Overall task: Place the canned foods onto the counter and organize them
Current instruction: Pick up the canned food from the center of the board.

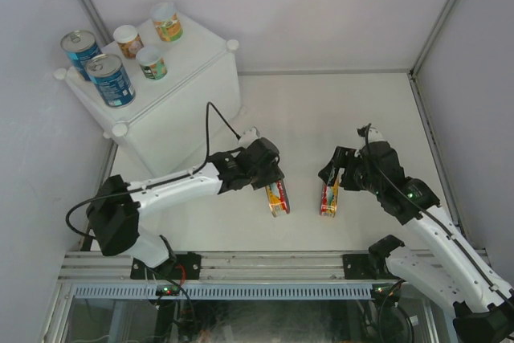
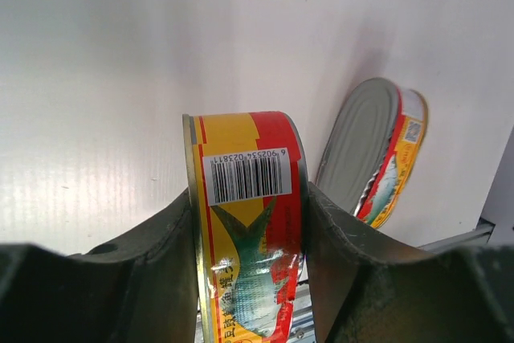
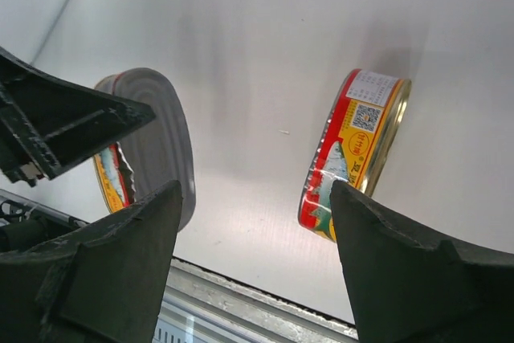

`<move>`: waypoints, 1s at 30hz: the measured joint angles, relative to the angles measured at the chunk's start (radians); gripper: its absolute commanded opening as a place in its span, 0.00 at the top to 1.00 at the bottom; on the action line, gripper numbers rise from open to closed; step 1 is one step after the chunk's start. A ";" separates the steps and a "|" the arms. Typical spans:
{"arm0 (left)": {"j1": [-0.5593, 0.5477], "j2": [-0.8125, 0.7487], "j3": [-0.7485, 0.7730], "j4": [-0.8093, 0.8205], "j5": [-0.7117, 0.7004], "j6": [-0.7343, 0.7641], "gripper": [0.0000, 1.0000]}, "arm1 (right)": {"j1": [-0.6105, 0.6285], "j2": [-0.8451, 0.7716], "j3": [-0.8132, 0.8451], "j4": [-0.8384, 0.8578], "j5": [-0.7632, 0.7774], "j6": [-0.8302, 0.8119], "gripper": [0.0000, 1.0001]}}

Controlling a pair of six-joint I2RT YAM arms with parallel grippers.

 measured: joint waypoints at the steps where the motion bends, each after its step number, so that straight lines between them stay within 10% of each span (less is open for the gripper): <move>1: 0.003 -0.022 0.001 -0.005 -0.013 0.007 1.00 | 0.004 0.004 0.005 0.003 -0.003 0.000 0.26; 30: 0.126 -0.037 0.191 -0.201 0.037 -0.023 1.00 | 0.801 0.219 0.040 0.279 0.675 -0.204 0.19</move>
